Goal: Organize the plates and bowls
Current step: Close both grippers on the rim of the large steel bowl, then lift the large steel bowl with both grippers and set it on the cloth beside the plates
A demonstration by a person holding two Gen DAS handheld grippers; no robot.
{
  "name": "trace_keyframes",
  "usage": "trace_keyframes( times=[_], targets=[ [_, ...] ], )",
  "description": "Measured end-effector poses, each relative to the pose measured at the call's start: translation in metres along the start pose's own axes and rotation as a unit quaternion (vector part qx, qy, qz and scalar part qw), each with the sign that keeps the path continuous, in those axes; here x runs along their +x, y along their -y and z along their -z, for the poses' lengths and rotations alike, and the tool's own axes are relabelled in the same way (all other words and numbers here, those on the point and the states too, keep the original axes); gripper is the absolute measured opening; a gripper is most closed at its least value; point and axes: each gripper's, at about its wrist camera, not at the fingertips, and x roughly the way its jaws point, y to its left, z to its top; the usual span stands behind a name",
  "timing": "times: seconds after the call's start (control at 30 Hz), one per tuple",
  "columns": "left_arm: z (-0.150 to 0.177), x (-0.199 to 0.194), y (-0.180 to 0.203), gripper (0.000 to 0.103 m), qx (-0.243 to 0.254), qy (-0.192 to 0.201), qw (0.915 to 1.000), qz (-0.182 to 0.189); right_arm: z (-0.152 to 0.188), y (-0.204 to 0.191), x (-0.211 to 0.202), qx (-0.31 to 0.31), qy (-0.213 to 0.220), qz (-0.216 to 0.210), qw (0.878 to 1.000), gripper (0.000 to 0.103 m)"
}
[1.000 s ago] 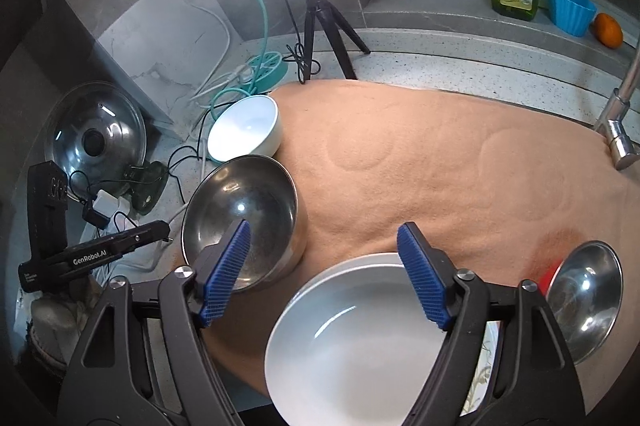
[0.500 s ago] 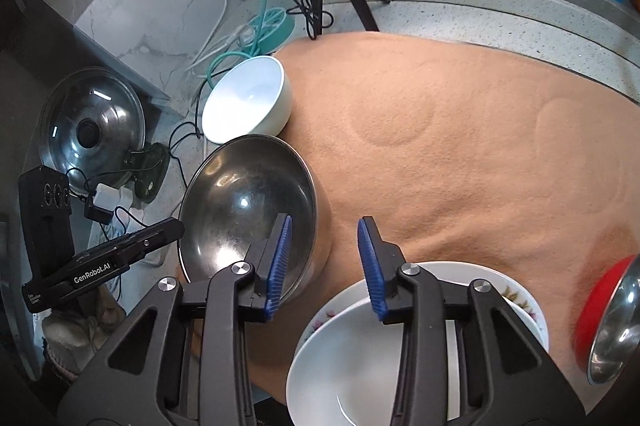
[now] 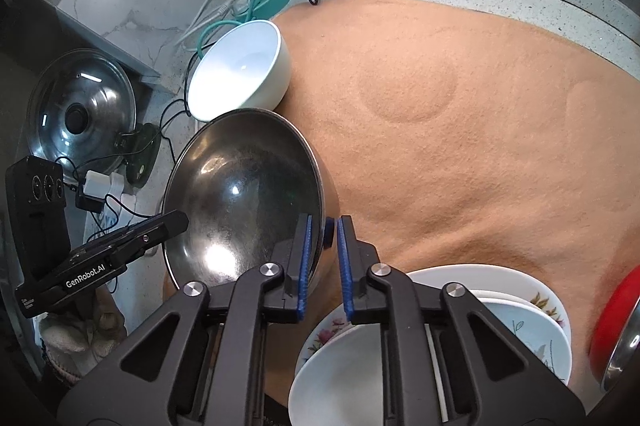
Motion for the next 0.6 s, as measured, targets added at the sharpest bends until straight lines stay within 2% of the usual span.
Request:
trace_keyframes(
  times=[0.6],
  targets=[
    [-0.001,-0.001,0.014,0.015,0.012,-0.002,0.9999,-0.003,-0.001,0.002,-0.013,0.005,0.015,0.010,1.000,0.011]
  ],
)
